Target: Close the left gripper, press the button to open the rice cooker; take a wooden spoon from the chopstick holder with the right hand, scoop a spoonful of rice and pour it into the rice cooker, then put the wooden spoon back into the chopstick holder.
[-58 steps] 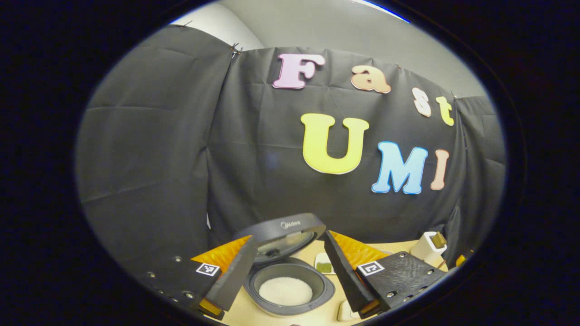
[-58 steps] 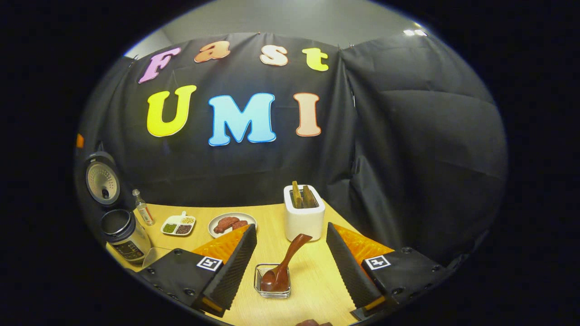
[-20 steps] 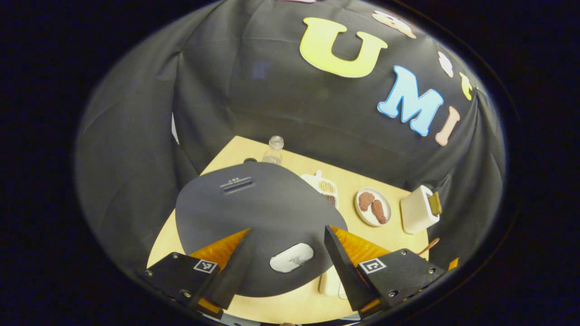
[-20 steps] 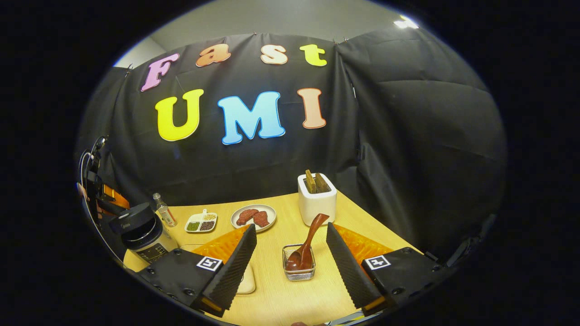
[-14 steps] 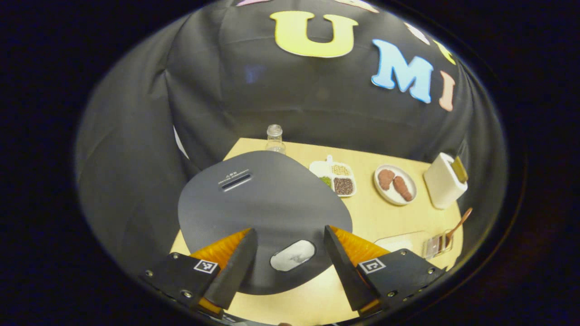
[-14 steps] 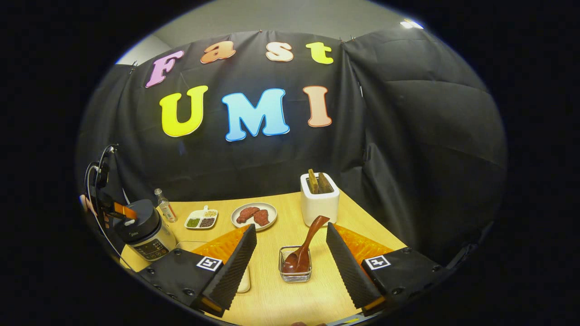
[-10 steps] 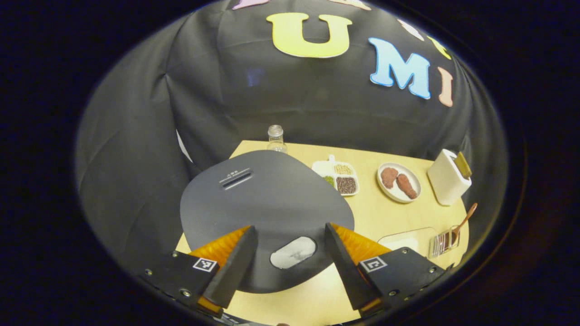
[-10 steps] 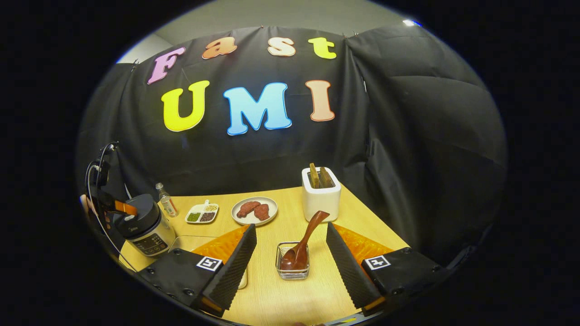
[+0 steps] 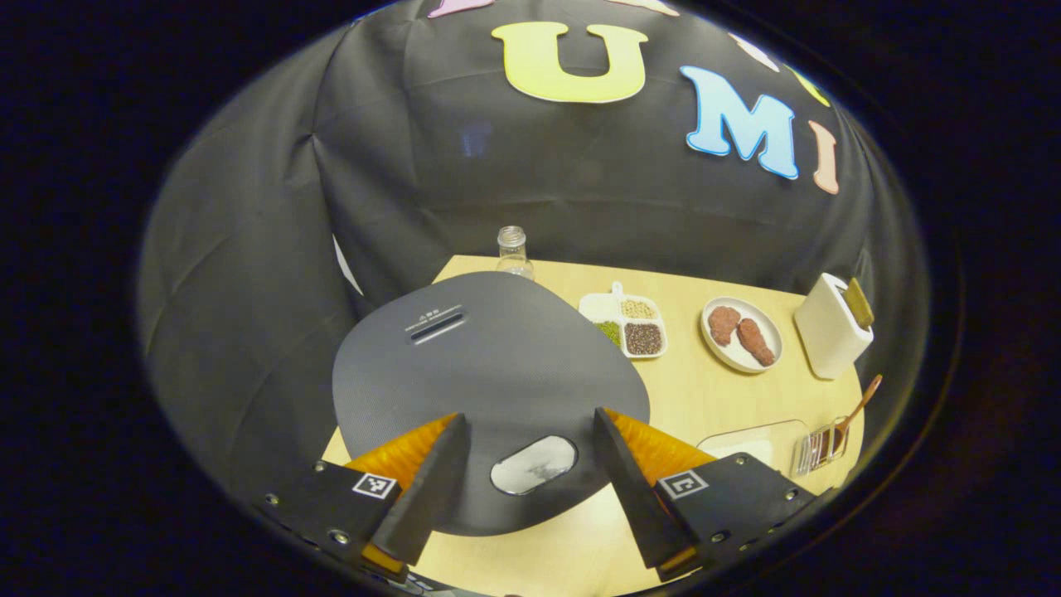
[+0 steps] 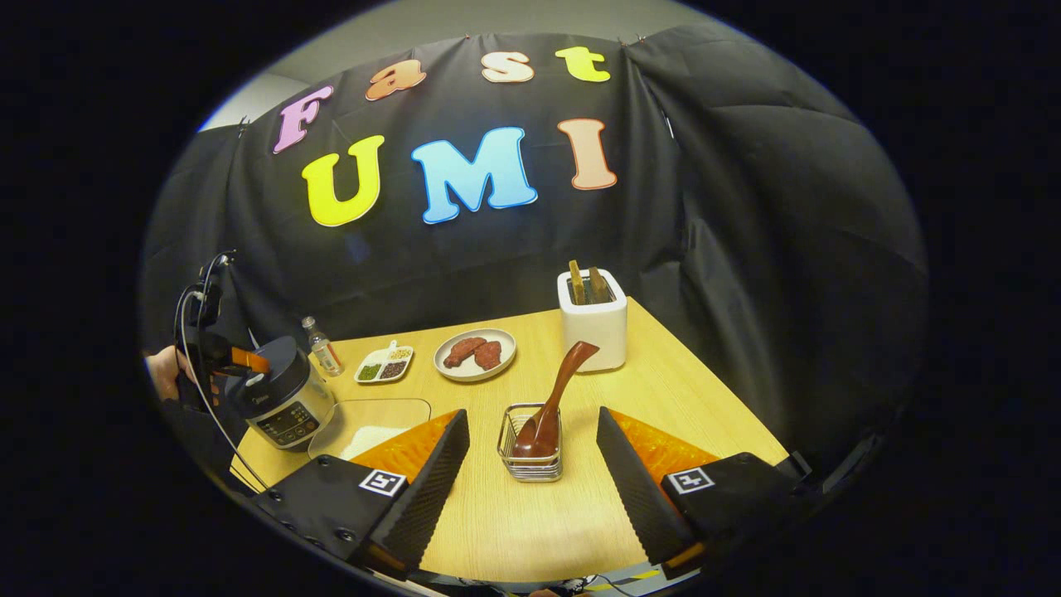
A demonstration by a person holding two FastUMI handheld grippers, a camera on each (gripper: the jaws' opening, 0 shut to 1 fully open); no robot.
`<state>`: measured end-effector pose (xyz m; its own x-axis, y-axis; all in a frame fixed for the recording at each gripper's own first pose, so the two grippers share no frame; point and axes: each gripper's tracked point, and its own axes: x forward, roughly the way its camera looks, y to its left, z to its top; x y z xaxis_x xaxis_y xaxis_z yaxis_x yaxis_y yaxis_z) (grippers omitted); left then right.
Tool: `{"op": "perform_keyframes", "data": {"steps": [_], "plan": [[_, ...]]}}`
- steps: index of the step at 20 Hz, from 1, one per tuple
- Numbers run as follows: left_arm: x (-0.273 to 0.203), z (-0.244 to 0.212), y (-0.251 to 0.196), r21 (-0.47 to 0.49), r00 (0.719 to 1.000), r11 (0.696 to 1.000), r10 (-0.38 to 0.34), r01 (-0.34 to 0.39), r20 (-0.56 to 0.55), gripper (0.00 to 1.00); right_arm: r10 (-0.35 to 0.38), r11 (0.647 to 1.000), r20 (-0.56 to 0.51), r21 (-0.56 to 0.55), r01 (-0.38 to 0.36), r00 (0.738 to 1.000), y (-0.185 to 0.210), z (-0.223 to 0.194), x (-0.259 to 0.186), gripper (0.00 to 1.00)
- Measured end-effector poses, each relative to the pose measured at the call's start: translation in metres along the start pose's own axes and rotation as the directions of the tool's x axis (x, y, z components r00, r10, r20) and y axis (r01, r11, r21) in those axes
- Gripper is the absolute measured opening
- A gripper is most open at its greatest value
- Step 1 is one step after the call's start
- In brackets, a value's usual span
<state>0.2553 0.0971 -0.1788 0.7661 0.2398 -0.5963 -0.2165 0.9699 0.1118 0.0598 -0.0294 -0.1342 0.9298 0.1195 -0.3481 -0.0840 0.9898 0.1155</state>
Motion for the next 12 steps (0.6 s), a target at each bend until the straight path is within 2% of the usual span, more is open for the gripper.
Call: {"op": "perform_keyframes", "data": {"steps": [2,4,5,9,12], "plan": [[-0.018,-0.004,-0.006,-0.049,1.0,0.998,0.026,-0.027,-0.013,0.98,0.01,1.0,0.005,-0.017,-0.01,1.0,-0.012,-0.001,-0.002,0.98],[-0.042,-0.003,-0.03,-0.131,0.999,0.991,0.0,0.007,0.054,0.95,0.016,0.999,0.007,-0.029,-0.016,1.0,-0.026,0.001,0.005,0.98],[-0.061,-0.003,-0.038,-0.137,0.996,0.99,-0.004,0.017,0.09,0.95,0.029,0.999,0.011,-0.028,-0.029,1.0,-0.03,0.006,0.006,0.98],[-0.138,0.015,-0.061,-0.039,0.971,0.999,-0.002,0.012,0.24,0.95,0.053,0.997,0.03,-0.052,-0.051,0.998,-0.047,0.024,0.024,0.98],[-0.205,0.049,-0.074,0.005,0.92,0.999,-0.044,0.046,0.39,0.93,-0.008,0.996,0.13,-0.083,0.019,0.991,-0.075,0.071,0.022,0.98]]}}
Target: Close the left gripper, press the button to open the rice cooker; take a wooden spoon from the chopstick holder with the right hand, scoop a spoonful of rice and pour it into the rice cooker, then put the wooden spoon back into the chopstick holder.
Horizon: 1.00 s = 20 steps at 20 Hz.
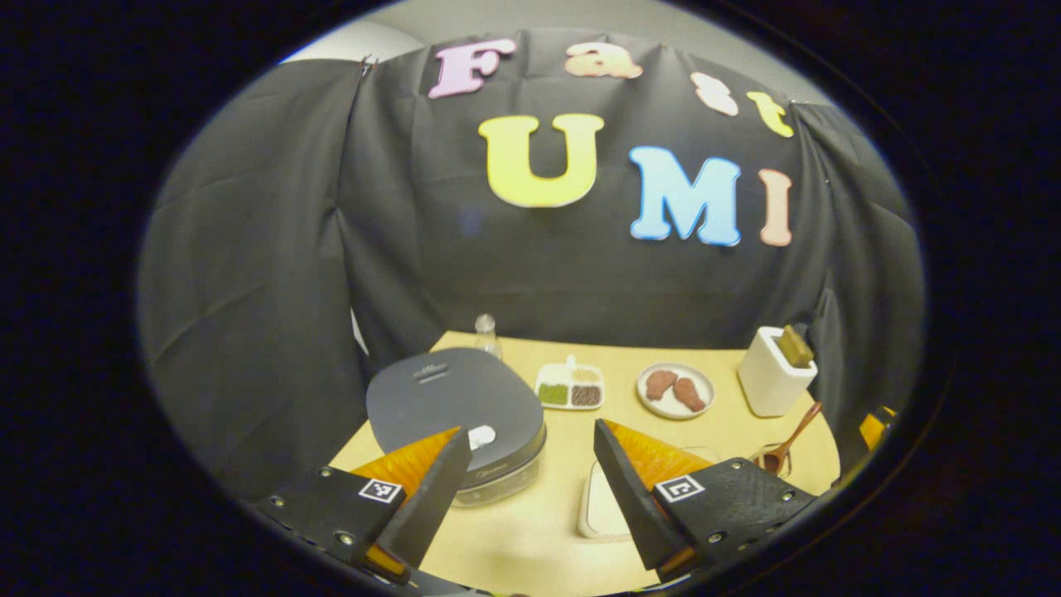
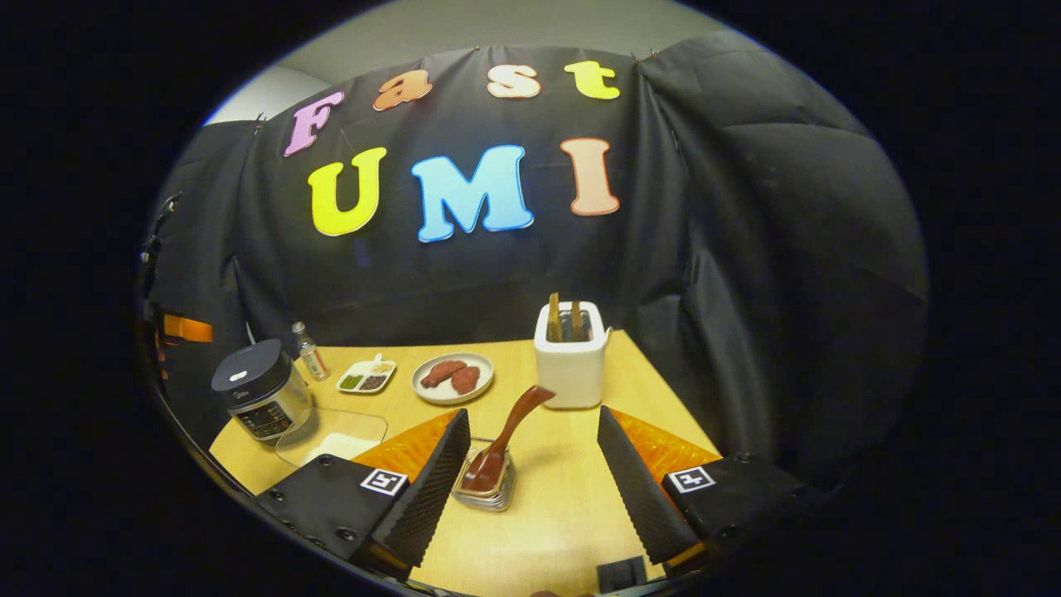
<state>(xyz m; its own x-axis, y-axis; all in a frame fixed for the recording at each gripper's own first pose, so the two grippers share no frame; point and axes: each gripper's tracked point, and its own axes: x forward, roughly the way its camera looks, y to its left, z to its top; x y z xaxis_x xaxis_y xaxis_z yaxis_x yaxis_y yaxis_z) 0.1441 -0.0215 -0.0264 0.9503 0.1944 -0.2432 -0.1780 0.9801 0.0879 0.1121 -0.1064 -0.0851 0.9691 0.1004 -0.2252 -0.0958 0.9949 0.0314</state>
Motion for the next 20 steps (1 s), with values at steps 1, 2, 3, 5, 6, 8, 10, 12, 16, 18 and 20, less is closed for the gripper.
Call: {"op": "perform_keyframes", "data": {"steps": [1,2,3,5,6,8,10,12,16,18,20], "plan": [[-0.016,0.018,-0.003,0.002,0.998,1.0,-0.014,0.014,0.055,0.93,-0.027,1.0,0.041,0.005,0.027,0.999,-0.009,0.019,-0.003,0.98],[-0.031,0.037,-0.004,0.0,0.993,1.0,-0.027,0.027,0.113,0.94,-0.055,0.998,0.085,0.017,0.054,0.995,-0.017,0.038,-0.009,0.98],[-0.051,0.055,0.002,-0.004,0.986,0.999,-0.03,0.031,0.162,0.94,-0.082,0.996,0.124,0.034,0.078,0.989,-0.024,0.056,-0.017,0.98],[-0.078,0.07,0.007,-0.02,0.972,0.999,-0.027,0.033,0.233,0.93,-0.132,0.99,0.18,0.064,0.122,0.975,-0.034,0.085,-0.036,0.98],[-0.093,0.078,0.013,-0.03,0.963,0.999,-0.021,0.03,0.268,0.93,-0.15,0.988,0.203,0.07,0.138,0.968,-0.035,0.096,-0.048,0.98],[-0.124,0.087,0.021,-0.036,0.948,0.998,-0.028,0.042,0.316,0.93,-0.176,0.984,0.248,0.049,0.169,0.953,-0.043,0.115,-0.072,0.98],[-0.152,0.077,0.028,-0.019,0.947,0.999,-0.039,0.048,0.319,0.93,-0.208,0.977,0.29,0.022,0.211,0.934,-0.057,0.131,-0.095,0.98],[-0.175,0.072,0.033,-0.001,0.945,0.998,-0.055,0.058,0.322,0.93,-0.232,0.97,0.327,0.007,0.243,0.916,-0.067,0.141,-0.121,0.98],[-0.207,0.051,0.013,0.028,0.946,0.994,-0.111,0.107,0.304,0.93,-0.242,0.969,0.32,0.039,0.242,0.916,-0.061,0.119,-0.144,0.98],[-0.22,0.047,-0.002,0.013,0.942,0.99,-0.136,0.139,0.306,0.93,-0.219,0.976,0.272,0.07,0.208,0.937,-0.047,0.102,-0.144,0.98],[-0.227,0.039,-0.011,0.0,0.941,0.986,-0.157,0.165,0.298,0.93,-0.182,0.982,0.234,0.083,0.167,0.955,-0.031,0.086,-0.145,0.98]]}}
